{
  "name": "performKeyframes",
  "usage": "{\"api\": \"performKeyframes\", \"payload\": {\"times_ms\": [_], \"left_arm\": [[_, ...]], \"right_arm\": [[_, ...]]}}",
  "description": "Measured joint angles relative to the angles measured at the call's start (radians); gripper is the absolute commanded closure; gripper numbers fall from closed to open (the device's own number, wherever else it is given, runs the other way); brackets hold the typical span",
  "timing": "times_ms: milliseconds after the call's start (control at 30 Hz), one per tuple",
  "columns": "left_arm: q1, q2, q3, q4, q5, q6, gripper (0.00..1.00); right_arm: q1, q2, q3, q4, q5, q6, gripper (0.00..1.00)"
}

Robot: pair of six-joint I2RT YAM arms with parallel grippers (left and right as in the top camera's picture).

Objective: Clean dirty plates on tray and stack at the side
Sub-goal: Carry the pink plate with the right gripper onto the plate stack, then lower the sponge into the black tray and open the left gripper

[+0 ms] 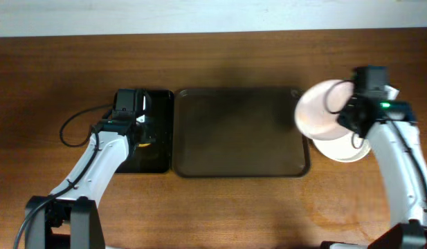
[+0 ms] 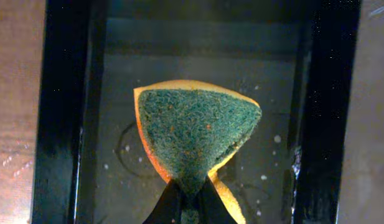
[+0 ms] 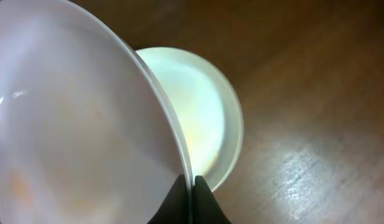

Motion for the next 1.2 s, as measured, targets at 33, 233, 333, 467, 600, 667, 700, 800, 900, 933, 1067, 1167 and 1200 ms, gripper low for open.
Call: {"api": "performKeyframes", "payload": {"times_ms": [33, 233, 333, 467, 600, 667, 700, 800, 900, 933, 1067, 1167, 1200], "left_arm": [[0.000, 0.000, 0.000, 0.010, 0.000, 0.009, 1.00], [0.000, 0.000, 0.000, 0.024, 0.000, 0.024, 1.00], [0.000, 0.000, 0.000, 0.024, 0.000, 0.026, 1.00], [0.000, 0.000, 0.000, 0.026, 0.000, 0.044, 1.00], [0.006, 0.000, 0.000, 0.057, 0.043, 0.114, 1.00], [0.028, 0.005, 0.000, 0.093, 0.112, 0.140, 1.00], [0.045, 0.014, 0.000, 0.110, 0.146, 0.146, 1.00], [0.120, 0.087, 0.000, 0.161, 0.288, 0.159, 1.00], [0.171, 0.175, 0.000, 0.169, 0.373, 0.162, 1.00], [0.184, 0.203, 0.000, 0.169, 0.391, 0.162, 0.96], [0.228, 0.248, 0.005, 0.176, 0.462, 0.168, 1.00], [0.239, 0.251, 0.011, 0.163, 0.486, 0.168, 1.00], [0.240, 0.251, 0.016, 0.154, 0.493, 0.169, 1.00]], "right_arm": [[-0.053, 0.000, 0.000, 0.000, -0.028, -0.004, 0.96], [-0.207, 0.060, 0.000, -0.010, -0.119, -0.036, 0.43], [-0.232, 0.079, 0.000, -0.003, -0.158, -0.041, 0.20], [-0.233, 0.079, 0.000, -0.016, -0.370, -0.137, 0.21], [-0.225, 0.079, 0.000, -0.050, -0.528, -0.226, 0.25], [-0.209, 0.079, 0.000, -0.056, -0.564, -0.250, 0.27], [-0.196, 0.079, 0.000, -0.057, -0.577, -0.262, 0.28], [-0.159, 0.079, 0.000, -0.057, -0.595, -0.276, 0.30], [-0.135, 0.079, 0.000, -0.058, -0.600, -0.284, 0.31], [-0.131, 0.079, 0.000, -0.058, -0.603, -0.285, 0.32], [-0.122, 0.079, 0.000, -0.066, -0.603, -0.287, 0.34], [-0.122, 0.079, 0.000, -0.068, -0.603, -0.287, 0.34], [-0.122, 0.079, 0.000, -0.068, -0.603, -0.287, 0.34]]}}
